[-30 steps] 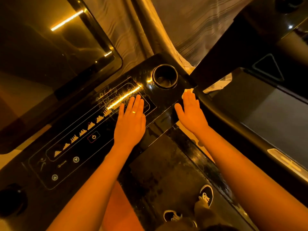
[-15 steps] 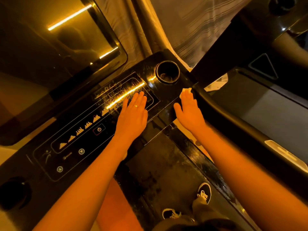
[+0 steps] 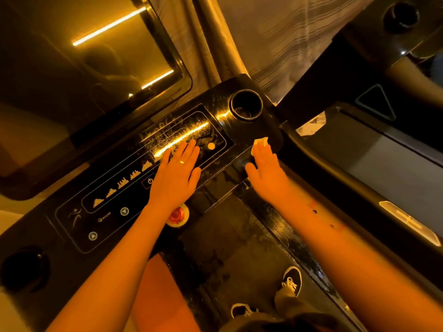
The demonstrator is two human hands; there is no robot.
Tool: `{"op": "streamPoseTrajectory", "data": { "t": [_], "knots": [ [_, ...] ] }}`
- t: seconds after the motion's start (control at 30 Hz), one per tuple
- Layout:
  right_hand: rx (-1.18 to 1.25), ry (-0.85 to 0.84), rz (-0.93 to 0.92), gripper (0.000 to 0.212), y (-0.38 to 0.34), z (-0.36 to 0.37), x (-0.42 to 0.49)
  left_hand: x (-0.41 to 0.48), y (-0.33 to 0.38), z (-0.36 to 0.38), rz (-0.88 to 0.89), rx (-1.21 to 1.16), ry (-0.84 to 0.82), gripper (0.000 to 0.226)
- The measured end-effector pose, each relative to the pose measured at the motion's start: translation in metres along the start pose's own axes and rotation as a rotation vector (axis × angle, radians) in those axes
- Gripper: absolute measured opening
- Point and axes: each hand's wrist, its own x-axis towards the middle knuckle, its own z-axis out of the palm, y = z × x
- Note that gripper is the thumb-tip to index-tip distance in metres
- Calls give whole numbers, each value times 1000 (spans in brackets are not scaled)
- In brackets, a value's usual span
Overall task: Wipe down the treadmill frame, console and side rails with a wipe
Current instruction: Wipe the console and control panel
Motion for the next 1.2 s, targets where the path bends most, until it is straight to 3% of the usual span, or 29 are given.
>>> {"op": "streamPoseTrajectory", "data": {
  "t": [0.17,0.27,0.4,0.63,0.8,1.03,1.2],
  "knots": [
    [-134,-82,-108,67,-12,12,-34,0,3,0,-7,-3,11,57],
    [-118,-29,-50,61,-7,5,-6,0,2,0,-9,-4,11,57],
    [-123,38,98,70,-18,17,3,-1,3,1,-11,-9,14,57],
    [-191,2,13,73,-40,38,-26,0,3,2,-11,-1,19,57],
    [-135,70,127,71,-40,34,-8,0,3,3,-11,4,19,57],
    [-202,-64,-78,75,-54,53,-53,-1,3,3,-14,10,27,55],
    [-136,17,17,70,-38,39,-21,-1,3,2,-15,-6,21,55]
  ]
}}
